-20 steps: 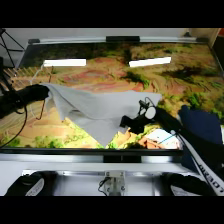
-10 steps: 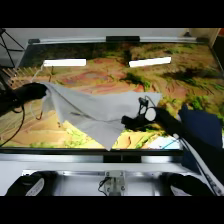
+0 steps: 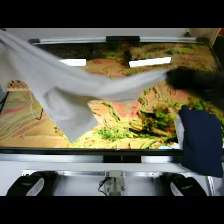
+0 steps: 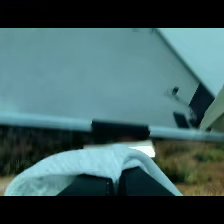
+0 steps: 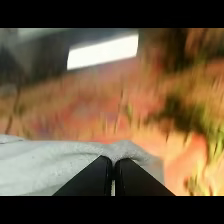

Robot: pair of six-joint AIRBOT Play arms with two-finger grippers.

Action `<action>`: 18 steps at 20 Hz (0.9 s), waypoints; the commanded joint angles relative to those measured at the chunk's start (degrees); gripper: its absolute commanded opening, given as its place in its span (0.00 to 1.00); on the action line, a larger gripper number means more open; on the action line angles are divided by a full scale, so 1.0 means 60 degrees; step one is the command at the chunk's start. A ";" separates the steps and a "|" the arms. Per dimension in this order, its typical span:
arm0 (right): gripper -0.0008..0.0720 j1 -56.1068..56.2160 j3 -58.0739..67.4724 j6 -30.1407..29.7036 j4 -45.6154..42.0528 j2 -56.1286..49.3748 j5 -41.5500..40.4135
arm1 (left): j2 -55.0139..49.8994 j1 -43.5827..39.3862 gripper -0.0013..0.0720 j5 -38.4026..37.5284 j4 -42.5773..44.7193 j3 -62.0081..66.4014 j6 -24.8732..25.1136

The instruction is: Fold the shirts.

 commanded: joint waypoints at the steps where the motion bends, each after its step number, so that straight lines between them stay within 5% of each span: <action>1: 0.11 -0.0918 0.2248 -0.0375 -0.0874 0.1424 -0.2379 | 0.0393 0.0007 0.07 -0.0022 -0.0342 0.2830 -0.0036; 7: 0.11 -0.1118 0.3909 -0.0375 -0.1891 0.2011 -0.2459 | 0.1428 0.0011 0.07 -0.1009 0.1417 0.4003 -0.0040; 12: 0.11 -0.1118 0.3894 -0.0379 -0.3319 0.1377 0.1107 | 0.1013 0.0011 0.07 -0.4007 0.2994 0.3213 -0.0036; 15: 0.11 -0.1115 0.3614 -0.0390 -0.4422 0.0153 0.3140 | 0.0484 0.0011 0.07 -0.4109 0.3373 0.1738 -0.0029; 18: 0.11 -0.1115 0.2623 -0.0361 -0.4685 -0.1435 0.3191 | -0.0484 0.0011 0.07 -0.3727 0.3887 0.0280 0.0004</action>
